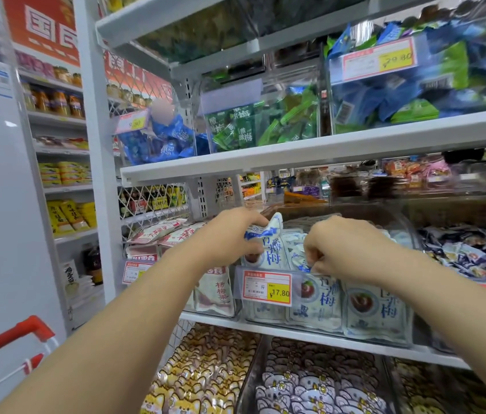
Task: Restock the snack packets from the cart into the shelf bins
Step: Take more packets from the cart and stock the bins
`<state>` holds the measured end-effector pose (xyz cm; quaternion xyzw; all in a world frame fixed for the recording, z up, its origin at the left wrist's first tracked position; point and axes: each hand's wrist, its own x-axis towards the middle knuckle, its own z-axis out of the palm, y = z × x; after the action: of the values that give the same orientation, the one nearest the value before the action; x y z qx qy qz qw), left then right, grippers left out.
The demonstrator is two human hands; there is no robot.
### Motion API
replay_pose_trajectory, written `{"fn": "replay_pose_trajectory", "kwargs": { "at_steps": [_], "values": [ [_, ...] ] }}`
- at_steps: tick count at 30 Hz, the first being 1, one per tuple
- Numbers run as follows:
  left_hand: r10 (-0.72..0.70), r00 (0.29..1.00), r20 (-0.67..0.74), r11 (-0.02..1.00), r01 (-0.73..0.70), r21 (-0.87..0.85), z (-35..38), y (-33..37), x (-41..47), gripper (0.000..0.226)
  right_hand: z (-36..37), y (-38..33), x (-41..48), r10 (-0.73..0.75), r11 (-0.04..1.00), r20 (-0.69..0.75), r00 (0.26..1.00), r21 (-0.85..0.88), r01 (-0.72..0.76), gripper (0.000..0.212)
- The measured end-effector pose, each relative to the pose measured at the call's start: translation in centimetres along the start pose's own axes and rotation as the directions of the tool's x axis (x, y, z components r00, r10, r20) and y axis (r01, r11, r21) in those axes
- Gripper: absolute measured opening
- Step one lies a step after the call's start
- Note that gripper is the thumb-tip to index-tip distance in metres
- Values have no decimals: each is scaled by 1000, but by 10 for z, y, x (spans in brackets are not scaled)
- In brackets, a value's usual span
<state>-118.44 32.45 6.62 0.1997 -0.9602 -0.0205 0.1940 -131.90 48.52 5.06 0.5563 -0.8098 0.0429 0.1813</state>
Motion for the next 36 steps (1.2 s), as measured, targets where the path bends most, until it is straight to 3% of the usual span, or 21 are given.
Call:
{"fn": "replay_pose_trajectory", "kwargs": {
  "at_steps": [2,5,6,8,11,15,21,28,33,36],
  "values": [
    [17,1000,13,999,-18,28,1,4,1,46,-10,7,6,-11,993,-13,1000,118,12,6],
    [62,998,27,995,-64,79,2,10,5,45,-16,8,20,44,939,-256,966,341,48,39],
    [72,997,32,993,-75,87,3,11,7,45,-15,3,25,39,922,-270,962,381,70,48],
    [86,995,46,991,-90,99,3,13,9,49,-8,-12,35,-22,902,-206,978,417,109,45],
    [63,997,32,998,-64,21,0,6,4,50,-1,-21,43,-24,914,-156,987,397,85,36],
    [-6,1000,-3,987,5,-163,-7,-5,-1,30,-6,-18,44,-19,940,-135,991,334,64,29],
    [25,1000,9,999,-25,-34,-3,2,8,26,-9,-20,48,-39,983,-68,997,178,51,37],
    [0,999,46,995,-4,97,18,-14,2,44,11,-42,60,-77,996,-58,995,49,80,47],
    [74,997,15,988,-75,135,17,0,5,39,0,-30,49,-125,991,40,991,-37,127,43],
    [83,997,3,995,-83,57,21,-2,3,36,-4,-23,42,-129,989,126,984,-62,138,42]
  ]
}}
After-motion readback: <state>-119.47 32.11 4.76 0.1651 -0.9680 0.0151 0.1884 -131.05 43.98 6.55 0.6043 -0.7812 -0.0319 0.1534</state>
